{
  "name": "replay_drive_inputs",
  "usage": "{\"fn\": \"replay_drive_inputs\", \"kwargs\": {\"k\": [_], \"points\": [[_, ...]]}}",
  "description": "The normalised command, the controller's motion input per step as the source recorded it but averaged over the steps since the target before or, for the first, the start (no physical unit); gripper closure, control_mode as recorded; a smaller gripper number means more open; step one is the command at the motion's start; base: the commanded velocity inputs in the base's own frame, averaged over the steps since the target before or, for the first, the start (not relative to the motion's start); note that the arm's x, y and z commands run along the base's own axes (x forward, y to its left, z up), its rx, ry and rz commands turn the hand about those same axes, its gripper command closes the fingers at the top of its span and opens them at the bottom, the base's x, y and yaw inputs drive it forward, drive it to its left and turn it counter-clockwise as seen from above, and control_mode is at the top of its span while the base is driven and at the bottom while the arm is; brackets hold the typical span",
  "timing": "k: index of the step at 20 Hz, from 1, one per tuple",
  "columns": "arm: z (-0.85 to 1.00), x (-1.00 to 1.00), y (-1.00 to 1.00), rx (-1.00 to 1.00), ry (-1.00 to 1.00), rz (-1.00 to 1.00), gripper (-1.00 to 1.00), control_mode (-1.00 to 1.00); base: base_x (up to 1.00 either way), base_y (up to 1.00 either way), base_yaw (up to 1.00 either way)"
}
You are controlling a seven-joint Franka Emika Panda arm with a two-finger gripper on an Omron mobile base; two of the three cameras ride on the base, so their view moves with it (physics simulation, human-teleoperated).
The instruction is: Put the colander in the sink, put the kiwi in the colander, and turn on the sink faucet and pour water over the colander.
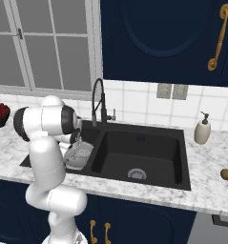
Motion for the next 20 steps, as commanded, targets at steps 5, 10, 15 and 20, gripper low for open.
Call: {"fn": "replay_drive_inputs", "kwargs": {"k": [5, 10, 15, 20], "points": [[-0.29, 0.1, 0.0, -0.02, -0.01, 0.0, 1.0, -1.0, 0.0, 0.0, 0.0], [-0.1, 0.25, 0.0, 0.0, -0.09, 0.0, 1.0, -1.0, 0.0, 0.0, 0.0], [-0.18, 0.17, 0.0, 0.0, -0.05, 0.0, 1.0, -1.0, 0.0, 0.0, 0.0], [-0.13, 0.11, -0.02, 0.0, 0.0, 0.0, 1.0, -1.0, 0.0, 0.0, 0.0]]}}
